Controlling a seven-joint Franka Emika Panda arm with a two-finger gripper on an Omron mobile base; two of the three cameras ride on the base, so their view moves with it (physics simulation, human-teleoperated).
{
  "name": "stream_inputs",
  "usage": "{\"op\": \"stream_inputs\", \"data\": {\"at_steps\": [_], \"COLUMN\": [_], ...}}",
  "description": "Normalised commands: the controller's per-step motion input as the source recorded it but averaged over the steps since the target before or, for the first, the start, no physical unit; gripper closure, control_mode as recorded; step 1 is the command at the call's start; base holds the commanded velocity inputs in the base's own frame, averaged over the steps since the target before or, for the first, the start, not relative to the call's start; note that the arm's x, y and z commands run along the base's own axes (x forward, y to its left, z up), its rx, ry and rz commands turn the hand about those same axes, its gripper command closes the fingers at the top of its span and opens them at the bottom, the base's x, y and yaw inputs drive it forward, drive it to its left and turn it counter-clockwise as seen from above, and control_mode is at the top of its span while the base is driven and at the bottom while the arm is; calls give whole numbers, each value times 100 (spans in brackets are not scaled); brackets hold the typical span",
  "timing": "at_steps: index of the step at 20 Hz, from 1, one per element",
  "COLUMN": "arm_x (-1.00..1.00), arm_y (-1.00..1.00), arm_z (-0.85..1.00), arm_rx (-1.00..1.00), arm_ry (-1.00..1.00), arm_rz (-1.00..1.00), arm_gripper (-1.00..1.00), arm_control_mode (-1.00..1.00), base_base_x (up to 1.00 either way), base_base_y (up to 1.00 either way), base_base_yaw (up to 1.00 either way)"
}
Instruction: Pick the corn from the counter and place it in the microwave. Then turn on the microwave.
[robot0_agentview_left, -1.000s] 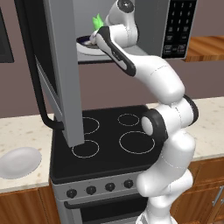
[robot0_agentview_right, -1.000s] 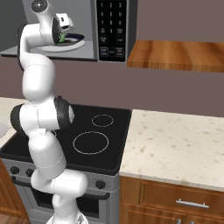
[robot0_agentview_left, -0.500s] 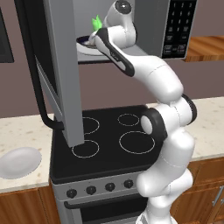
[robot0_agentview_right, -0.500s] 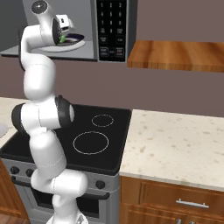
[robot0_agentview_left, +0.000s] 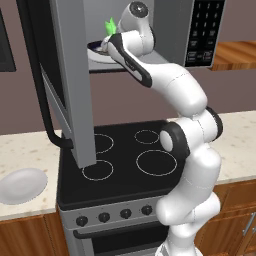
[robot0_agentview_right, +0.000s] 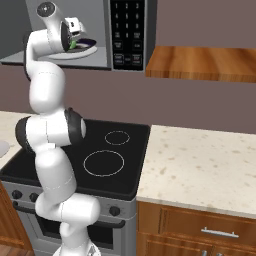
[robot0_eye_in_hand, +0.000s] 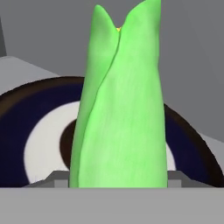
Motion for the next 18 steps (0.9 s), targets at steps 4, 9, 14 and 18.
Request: {"op": "stream_inputs", "data": {"at_steps": [4, 9, 14, 18], "arm_x": [9, 7, 6, 9], "arm_y": [0, 1, 0, 0], "arm_z": [0, 0, 0, 0], "arm_rx": [0, 0, 0, 0], "arm_ry": [0, 0, 0, 0], "arm_rz": [-2, -2, -1, -1], "arm_gripper": [-100, -100, -100, -100], "arm_control_mode": [-100, -100, -100, -100], "base_base_x": [0, 0, 0, 0], "base_base_y": [0, 0, 0, 0], "base_base_yaw": [0, 0, 0, 0]}}
